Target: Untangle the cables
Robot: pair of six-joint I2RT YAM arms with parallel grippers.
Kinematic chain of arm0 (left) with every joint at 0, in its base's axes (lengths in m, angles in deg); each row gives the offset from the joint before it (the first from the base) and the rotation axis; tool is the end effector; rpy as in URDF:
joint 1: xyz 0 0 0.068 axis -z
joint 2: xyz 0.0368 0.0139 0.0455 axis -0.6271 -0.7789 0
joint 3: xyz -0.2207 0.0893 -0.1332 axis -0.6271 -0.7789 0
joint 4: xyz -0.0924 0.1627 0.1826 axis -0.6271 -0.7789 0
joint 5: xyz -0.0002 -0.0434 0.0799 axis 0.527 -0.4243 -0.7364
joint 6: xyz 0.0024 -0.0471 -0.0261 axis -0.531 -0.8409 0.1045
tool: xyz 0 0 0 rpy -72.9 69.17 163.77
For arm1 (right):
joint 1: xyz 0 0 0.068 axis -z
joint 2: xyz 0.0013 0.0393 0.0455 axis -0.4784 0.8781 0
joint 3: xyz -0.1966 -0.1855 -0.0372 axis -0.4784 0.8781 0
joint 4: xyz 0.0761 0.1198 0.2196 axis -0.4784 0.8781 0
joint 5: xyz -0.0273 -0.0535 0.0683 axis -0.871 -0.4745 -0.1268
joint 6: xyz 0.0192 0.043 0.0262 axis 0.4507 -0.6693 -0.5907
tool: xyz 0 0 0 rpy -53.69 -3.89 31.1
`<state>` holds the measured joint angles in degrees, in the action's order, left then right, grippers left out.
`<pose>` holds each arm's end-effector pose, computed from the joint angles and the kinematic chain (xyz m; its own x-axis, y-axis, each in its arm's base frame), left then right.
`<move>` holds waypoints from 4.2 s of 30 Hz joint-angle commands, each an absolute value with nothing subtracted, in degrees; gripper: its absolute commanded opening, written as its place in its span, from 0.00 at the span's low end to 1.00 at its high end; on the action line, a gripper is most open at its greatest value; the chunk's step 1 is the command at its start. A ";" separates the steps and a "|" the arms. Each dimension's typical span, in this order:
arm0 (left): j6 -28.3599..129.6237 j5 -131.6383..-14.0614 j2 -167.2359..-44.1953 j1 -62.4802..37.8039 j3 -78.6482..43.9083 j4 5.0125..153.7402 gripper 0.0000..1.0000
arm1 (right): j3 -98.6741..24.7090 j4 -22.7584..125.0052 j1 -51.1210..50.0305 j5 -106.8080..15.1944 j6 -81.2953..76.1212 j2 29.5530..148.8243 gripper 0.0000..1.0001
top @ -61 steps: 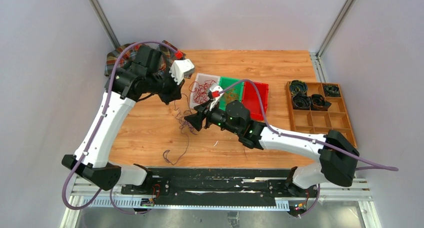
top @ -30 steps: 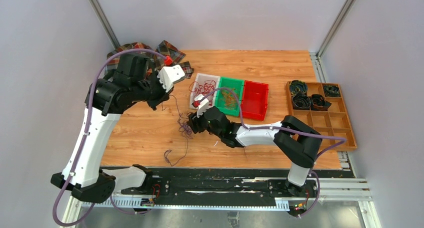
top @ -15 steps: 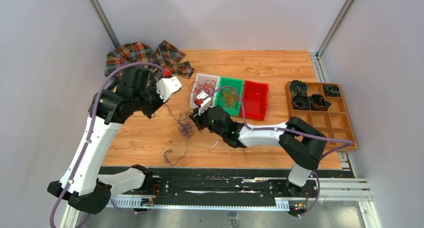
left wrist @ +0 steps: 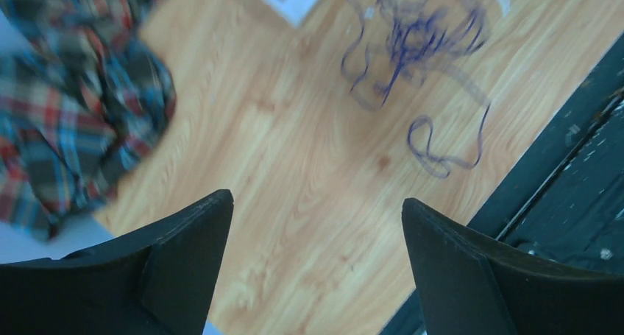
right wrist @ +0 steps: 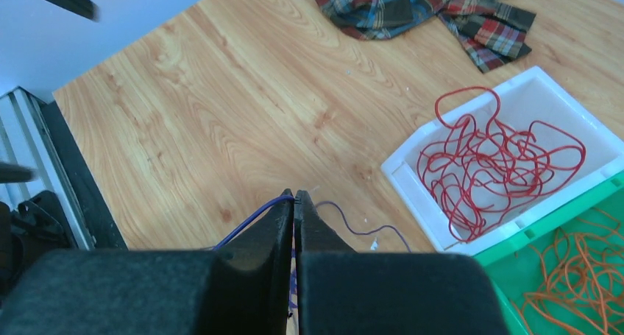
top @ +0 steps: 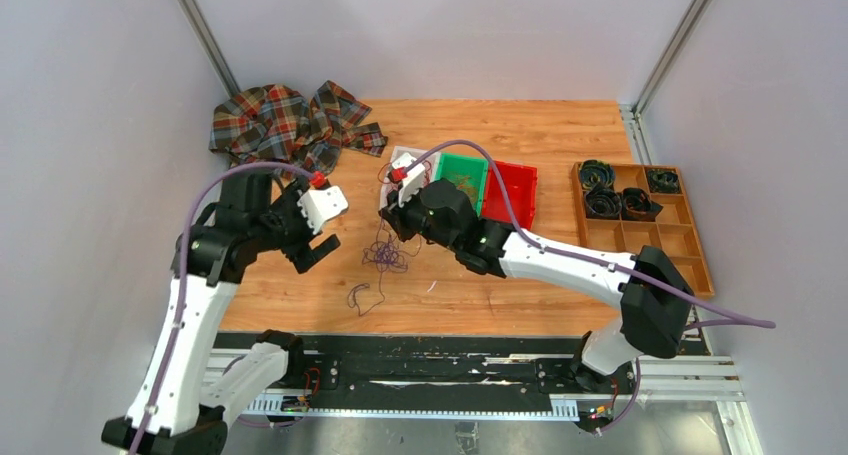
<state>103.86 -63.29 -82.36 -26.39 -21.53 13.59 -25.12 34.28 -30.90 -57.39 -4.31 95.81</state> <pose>0.1434 -0.0429 0.3670 -0.2699 0.7074 -0.6532 0.7837 0.5555 0.2777 0.1882 0.3142 0.3182 -0.1895 -0.0301 -0.9814 -0.8056 0.5762 0.1379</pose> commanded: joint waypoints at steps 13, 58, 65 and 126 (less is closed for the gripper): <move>83.02 -47.82 -76.75 -25.09 -29.14 32.82 0.98 | -46.28 62.25 -36.16 -72.40 -7.30 106.62 0.01; 93.15 -52.82 -76.32 -24.34 -38.78 42.95 0.29 | -35.56 48.97 -34.89 -53.74 -16.55 97.98 0.01; 89.00 -52.64 -74.39 -23.93 -35.29 44.58 0.01 | -28.91 38.59 -34.36 -53.23 -16.61 96.79 0.33; 87.37 -54.33 -95.38 -21.96 31.49 37.79 0.01 | -0.23 3.44 -31.45 -67.10 -25.87 108.37 0.34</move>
<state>88.54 -48.88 -94.51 -22.19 28.35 28.43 -1.34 5.34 -32.34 -65.72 -23.48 107.13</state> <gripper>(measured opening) 0.017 0.330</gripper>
